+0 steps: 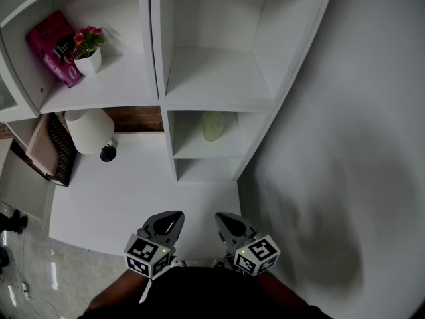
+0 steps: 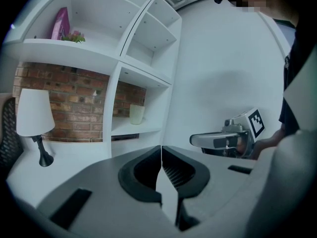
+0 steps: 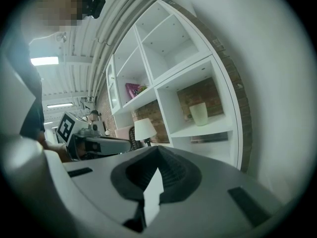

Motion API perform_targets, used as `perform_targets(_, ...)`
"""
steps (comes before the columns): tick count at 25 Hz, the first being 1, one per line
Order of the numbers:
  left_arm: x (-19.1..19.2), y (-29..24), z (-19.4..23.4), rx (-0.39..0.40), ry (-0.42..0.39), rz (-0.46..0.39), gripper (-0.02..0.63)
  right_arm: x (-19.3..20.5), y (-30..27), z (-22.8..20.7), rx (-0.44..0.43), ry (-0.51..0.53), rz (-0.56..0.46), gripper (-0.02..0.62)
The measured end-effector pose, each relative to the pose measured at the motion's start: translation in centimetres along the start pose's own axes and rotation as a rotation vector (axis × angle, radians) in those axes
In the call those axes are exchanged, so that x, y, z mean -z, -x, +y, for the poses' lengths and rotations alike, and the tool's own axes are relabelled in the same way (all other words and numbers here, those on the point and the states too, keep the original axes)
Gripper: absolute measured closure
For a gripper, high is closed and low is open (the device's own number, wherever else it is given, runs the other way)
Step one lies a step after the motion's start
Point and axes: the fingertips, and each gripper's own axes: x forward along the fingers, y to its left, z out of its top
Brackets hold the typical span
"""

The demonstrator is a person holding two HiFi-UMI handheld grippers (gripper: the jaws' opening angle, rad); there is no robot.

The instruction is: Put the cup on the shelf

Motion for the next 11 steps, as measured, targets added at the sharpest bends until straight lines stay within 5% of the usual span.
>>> perform_targets(11,-0.36,-0.41,-0.21,0.003,-0.008,-0.003,0.597,-0.20,0.03,-0.37,-0.003,0.004,-0.003,0.592)
